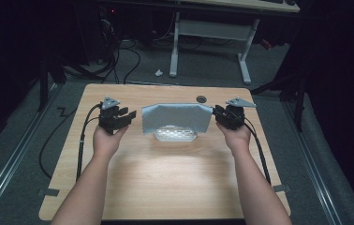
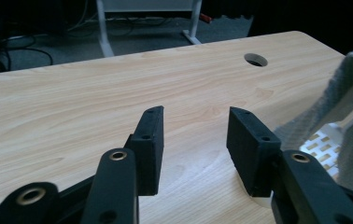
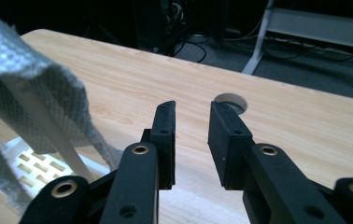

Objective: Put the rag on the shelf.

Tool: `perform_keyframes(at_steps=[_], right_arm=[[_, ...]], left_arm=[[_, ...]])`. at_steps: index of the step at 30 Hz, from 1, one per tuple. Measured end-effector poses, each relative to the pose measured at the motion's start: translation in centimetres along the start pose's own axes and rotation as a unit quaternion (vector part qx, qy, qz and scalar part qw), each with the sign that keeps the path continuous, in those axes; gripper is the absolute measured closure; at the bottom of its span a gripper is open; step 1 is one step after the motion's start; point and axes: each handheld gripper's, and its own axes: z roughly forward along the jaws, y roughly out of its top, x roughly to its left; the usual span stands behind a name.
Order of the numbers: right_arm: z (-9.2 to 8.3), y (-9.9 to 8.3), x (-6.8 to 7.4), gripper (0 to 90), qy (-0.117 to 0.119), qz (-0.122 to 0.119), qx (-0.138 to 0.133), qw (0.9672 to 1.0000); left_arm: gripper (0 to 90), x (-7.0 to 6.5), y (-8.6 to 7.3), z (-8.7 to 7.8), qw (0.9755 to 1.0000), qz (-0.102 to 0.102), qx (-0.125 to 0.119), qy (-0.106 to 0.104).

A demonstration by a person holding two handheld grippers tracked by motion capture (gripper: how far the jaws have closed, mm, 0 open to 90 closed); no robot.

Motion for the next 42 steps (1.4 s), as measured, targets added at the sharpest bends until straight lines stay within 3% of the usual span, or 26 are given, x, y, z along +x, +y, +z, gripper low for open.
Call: perform_keyframes(at_steps=[8,13,16,19,24,27,28,35,36,37,38,40,42], right_arm=[[-1.2,0.3,-0.7,65.3,-0.011,-0.001,-0.004,0.9999],[-1.9,0.2,-0.6,62.9,-0.010,-0.003,-0.010,0.9999],[-3.0,-0.2,-0.2,61.9,-0.004,-0.001,-0.024,0.9997],[-3.5,-0.5,0.0,61.1,-0.004,-0.011,-0.022,0.9997],[-6.1,-1.9,1.1,58.6,-0.008,-0.054,-0.036,0.9979],[-7.0,-2.2,1.6,56.3,-0.006,-0.068,-0.028,0.9973],[-8.1,-3.0,2.3,56.0,-0.002,-0.078,-0.041,0.9961],[-10.5,-5.6,5.0,51.2,0.008,-0.096,-0.040,0.9946],[-10.7,-6.1,5.5,50.1,0.010,-0.098,-0.036,0.9944],[-10.7,-6.1,5.5,50.1,0.010,-0.098,-0.036,0.9944],[-11.1,-7.4,6.6,47.9,0.014,-0.103,-0.024,0.9943],[-11.2,-7.9,7.0,47.4,0.016,-0.105,-0.021,0.9942],[-11.4,-9.6,8.3,45.9,0.023,-0.102,-0.004,0.9945]], left_arm=[[52.7,0.9,-0.2,-1.0,0.9999,-0.003,-0.004,0.014],[52.6,0.5,-0.6,-2.0,0.9998,0.001,-0.019,0.002],[52.6,-0.1,-1.3,-2.7,0.9996,0.014,-0.025,-0.001],[52.5,-0.3,-1.8,-3.3,0.9995,0.017,-0.026,-0.006],[52.2,-0.9,-4.1,-5.1,0.9995,0.018,-0.021,-0.016],[51.9,-1.3,-4.9,-5.8,0.9994,0.019,-0.020,-0.021],[51.7,-1.8,-5.8,-6.4,0.9992,0.020,-0.023,-0.025],[50.2,-4.2,-8.5,-7.4,0.9986,0.030,-0.002,-0.043],[50.0,-5.4,-9.4,-7.5,0.9978,0.033,0.009,-0.057],[49.7,-5.4,-9.4,-7.5,0.9978,0.033,0.009,-0.057],[49.6,-6.7,-10.2,-7.4,0.9969,0.036,0.018,-0.068],[49.5,-7.3,-10.5,-7.2,0.9962,0.037,0.025,-0.074],[48.7,-9.2,-12.0,-6.7,0.9942,0.034,0.048,-0.091]])
